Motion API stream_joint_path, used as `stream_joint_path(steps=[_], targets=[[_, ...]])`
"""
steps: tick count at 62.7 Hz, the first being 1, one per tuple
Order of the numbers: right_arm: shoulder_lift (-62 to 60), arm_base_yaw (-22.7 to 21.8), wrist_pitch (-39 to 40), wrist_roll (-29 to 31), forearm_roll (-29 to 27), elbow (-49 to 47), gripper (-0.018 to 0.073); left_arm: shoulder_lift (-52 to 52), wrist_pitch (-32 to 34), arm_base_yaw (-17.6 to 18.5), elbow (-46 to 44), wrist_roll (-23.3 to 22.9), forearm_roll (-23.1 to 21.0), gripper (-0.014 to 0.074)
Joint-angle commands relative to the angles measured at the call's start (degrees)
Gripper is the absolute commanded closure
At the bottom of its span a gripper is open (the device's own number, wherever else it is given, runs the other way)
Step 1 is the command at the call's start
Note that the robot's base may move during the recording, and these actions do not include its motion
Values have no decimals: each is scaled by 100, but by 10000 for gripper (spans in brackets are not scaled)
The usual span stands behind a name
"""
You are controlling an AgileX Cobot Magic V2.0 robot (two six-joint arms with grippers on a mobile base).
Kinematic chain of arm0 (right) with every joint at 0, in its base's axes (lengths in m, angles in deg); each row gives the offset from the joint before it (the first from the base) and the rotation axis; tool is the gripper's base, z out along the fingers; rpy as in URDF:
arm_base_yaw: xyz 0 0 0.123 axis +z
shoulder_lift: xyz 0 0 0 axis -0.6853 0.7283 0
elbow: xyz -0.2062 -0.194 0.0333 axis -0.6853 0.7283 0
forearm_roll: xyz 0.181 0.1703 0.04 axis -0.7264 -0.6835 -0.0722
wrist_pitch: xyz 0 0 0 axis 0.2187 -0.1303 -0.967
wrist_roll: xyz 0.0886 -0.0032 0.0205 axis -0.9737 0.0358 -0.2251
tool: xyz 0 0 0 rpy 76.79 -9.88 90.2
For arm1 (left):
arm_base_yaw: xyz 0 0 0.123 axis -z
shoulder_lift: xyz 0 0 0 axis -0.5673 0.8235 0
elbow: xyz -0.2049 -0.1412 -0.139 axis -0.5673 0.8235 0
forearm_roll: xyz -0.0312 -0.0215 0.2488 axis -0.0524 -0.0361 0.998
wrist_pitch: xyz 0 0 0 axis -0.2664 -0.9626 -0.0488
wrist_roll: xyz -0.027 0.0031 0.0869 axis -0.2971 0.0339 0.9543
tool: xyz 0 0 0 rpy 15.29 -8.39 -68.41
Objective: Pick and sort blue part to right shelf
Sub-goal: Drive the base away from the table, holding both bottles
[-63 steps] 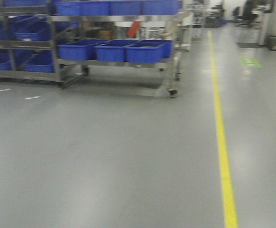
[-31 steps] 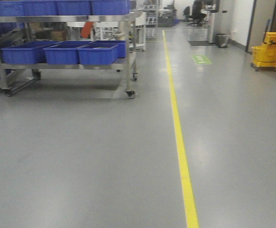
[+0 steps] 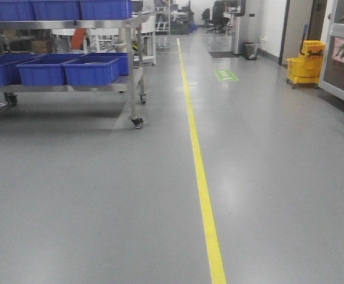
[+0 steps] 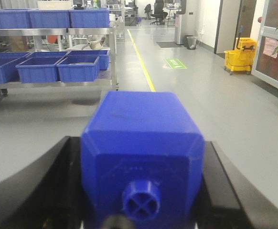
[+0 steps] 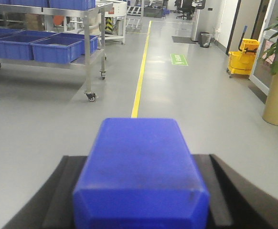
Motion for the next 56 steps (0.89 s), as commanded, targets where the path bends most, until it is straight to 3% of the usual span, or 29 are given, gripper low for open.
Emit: stream_joint_path(steps=[1, 56], targets=[[36, -37, 532, 0, 51, -159, 177, 53, 506, -12, -163, -49, -6, 263], [36, -37, 532, 0, 51, -159, 177, 53, 506, -12, -163, -49, -6, 263]])
